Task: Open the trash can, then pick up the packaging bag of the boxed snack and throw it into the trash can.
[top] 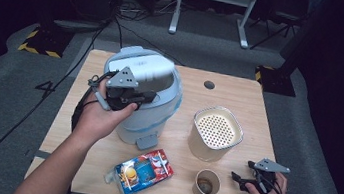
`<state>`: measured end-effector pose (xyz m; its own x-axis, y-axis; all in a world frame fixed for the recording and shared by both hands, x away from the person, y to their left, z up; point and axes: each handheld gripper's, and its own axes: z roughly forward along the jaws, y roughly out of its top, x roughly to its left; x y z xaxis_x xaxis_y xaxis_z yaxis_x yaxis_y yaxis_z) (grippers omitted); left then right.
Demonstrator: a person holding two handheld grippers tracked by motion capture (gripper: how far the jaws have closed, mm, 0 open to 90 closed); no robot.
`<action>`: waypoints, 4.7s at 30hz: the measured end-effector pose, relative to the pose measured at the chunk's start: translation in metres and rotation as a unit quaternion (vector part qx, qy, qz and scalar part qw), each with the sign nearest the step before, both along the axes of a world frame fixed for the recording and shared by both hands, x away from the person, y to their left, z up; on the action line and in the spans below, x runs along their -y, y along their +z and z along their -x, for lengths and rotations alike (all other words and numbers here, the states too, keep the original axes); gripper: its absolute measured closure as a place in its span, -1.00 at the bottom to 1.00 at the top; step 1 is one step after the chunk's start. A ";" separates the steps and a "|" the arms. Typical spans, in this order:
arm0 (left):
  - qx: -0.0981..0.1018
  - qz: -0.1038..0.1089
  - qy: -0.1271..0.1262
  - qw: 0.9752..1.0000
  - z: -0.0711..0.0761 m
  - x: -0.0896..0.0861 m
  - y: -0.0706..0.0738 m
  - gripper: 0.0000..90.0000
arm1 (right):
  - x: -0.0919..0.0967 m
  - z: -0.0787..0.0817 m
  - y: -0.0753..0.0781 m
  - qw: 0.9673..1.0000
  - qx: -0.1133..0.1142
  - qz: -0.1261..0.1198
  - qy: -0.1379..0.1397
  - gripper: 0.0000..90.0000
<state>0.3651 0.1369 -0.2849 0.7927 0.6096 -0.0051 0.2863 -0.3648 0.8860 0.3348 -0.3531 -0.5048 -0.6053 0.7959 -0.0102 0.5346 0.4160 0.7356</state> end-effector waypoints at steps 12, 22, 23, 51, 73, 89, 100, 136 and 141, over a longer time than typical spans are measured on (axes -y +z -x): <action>0.012 0.046 -0.018 0.999 0.005 -0.005 -0.007 0.07 | 0.000 0.000 0.000 1.000 0.000 0.000 0.000 -0.68; 0.011 0.042 -0.035 0.998 0.028 -0.014 -0.003 -0.04 | 0.000 0.000 0.000 1.000 0.000 0.000 0.000 -0.68; 0.010 0.041 -0.034 0.999 0.030 -0.017 -0.005 -0.05 | 0.000 0.000 0.000 1.000 0.000 0.000 0.000 -0.68; -0.069 0.040 -0.024 0.996 0.059 -0.038 -0.120 0.06 | 0.000 0.000 0.000 1.000 0.000 0.000 0.000 -0.68; -0.190 0.013 -0.028 0.981 0.047 -0.038 -0.190 0.30 | 0.000 0.000 0.000 1.000 0.000 0.000 0.000 -0.68; -0.213 -0.035 -0.033 0.976 0.047 -0.037 -0.197 0.84 | 0.000 0.000 0.000 1.000 0.000 0.000 0.000 -0.68; -0.178 -0.005 -0.023 0.984 0.051 -0.042 -0.186 0.97 | 0.000 0.000 0.000 1.000 0.000 0.000 0.000 -0.68; 0.052 0.138 -0.020 0.989 0.058 -0.039 -0.081 0.97 | 0.000 0.000 0.000 1.000 0.000 0.000 0.000 -0.68; 0.073 0.147 -0.016 0.986 0.055 -0.039 -0.063 0.97 | 0.000 0.000 0.000 1.000 0.000 0.000 0.000 -0.68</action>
